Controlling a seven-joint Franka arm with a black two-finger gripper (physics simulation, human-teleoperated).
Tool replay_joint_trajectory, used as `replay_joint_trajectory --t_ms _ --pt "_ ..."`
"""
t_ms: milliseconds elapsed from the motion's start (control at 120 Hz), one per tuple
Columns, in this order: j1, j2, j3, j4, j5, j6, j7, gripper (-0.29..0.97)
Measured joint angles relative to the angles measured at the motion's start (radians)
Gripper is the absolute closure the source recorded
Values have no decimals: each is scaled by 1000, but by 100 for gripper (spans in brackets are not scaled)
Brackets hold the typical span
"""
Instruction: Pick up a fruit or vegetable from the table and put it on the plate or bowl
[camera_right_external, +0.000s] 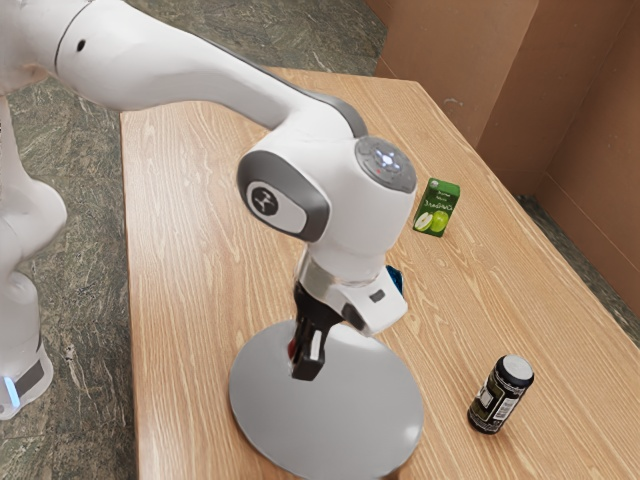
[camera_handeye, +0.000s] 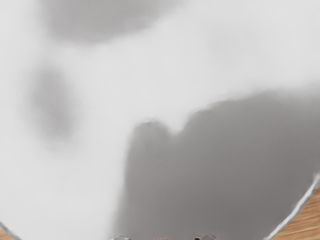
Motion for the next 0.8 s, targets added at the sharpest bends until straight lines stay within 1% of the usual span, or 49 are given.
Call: replay_joint_trajectory --t_ms 200,292,400,417,500,567,667,758,800 --pt "-23 96 1 111 7 0 -27 56" --pt "-27 144 0 178 23 -6 -29 56" --pt "-5 193 2 238 35 -12 -25 56" --pt "2 197 3 242 36 -13 -24 54" --pt "42 212 7 251 37 -15 -14 30" --pt "60 216 9 249 36 -16 -7 19" --pt "61 217 10 244 34 -18 3 9" --pt "58 216 13 241 35 -19 13 5" --pt "80 214 14 250 41 -19 23 4"
